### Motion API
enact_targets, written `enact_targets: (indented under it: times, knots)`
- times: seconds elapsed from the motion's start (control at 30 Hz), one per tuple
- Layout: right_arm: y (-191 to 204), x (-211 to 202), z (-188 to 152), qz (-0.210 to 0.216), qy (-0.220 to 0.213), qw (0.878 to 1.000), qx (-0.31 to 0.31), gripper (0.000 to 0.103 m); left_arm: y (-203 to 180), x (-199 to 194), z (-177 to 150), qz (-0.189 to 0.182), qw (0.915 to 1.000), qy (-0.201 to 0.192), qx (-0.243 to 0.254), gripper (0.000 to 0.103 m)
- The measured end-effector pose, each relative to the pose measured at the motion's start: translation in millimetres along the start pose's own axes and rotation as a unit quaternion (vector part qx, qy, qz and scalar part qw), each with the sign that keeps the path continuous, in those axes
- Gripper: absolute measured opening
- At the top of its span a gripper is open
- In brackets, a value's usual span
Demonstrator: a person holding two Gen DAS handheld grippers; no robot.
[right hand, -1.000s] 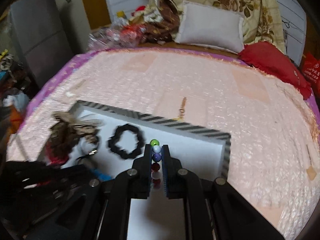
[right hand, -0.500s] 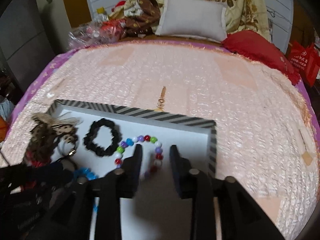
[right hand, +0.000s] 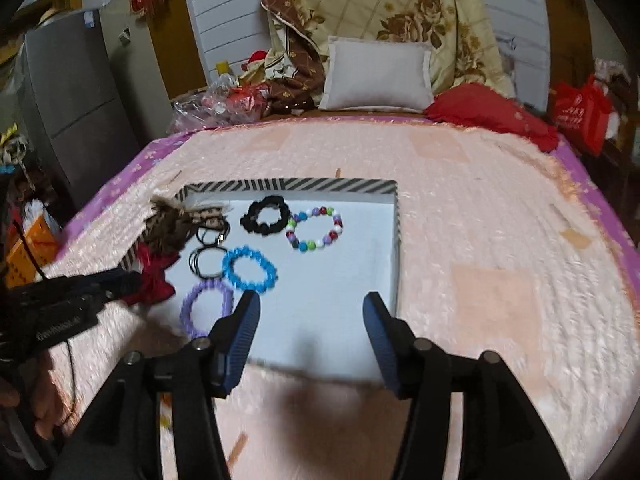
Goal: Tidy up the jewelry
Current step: 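Withdraw both open grippers from the box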
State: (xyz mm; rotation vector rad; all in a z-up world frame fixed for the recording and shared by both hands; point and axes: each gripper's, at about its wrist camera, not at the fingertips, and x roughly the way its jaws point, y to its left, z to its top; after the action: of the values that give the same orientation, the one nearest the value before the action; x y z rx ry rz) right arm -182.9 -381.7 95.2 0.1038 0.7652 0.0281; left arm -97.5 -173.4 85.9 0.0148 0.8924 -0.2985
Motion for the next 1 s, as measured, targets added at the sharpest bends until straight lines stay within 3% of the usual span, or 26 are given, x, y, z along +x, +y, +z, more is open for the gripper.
enact_targets:
  times: [0.4, 0.57, 0.7, 1.0]
  knots:
    - [45, -38, -47, 0.025, -0.010, 1.000, 0.001, 0.061, 9, -51, -46, 0.040, 0.9982, -0.042, -0.016, 0.020]
    - [53, -44, -56, 0.026, -0.005, 1.000, -0.003, 0.061, 10, -57, -58, 0.061, 0.9970, -0.046, -0.014, 0.020]
    - [57, -49, -59, 0.024, -0.003, 1.000, -0.010, 0.061, 12, -58, -64, 0.050, 0.9975, -0.044, -0.021, 0.020]
    - [57, -53, -65, 0.017, -0.002, 1.000, -0.010, 0.064, 7, -62, -71, 0.069, 0.9962, -0.052, -0.007, 0.020]
